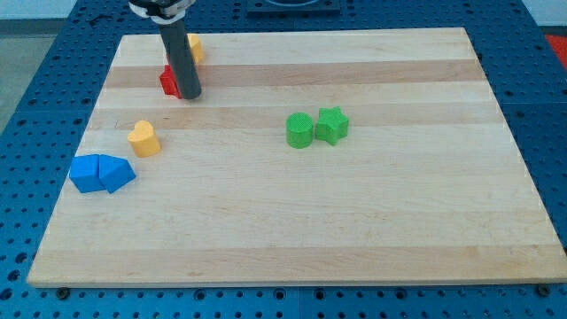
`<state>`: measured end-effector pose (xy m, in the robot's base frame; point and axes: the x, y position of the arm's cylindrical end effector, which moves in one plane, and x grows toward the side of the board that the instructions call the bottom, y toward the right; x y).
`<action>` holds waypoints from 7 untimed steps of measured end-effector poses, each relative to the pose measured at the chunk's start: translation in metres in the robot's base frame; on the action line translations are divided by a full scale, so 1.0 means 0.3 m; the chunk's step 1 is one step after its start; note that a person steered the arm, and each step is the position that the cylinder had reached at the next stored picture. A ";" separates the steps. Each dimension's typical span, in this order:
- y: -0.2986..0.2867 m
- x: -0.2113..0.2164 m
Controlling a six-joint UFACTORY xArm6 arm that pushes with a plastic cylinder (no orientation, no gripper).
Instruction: Move the red star up a bit
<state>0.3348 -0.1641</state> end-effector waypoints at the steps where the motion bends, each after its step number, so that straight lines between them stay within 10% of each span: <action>1: -0.005 0.000; 5: -0.005 -0.026; 7: 0.105 0.205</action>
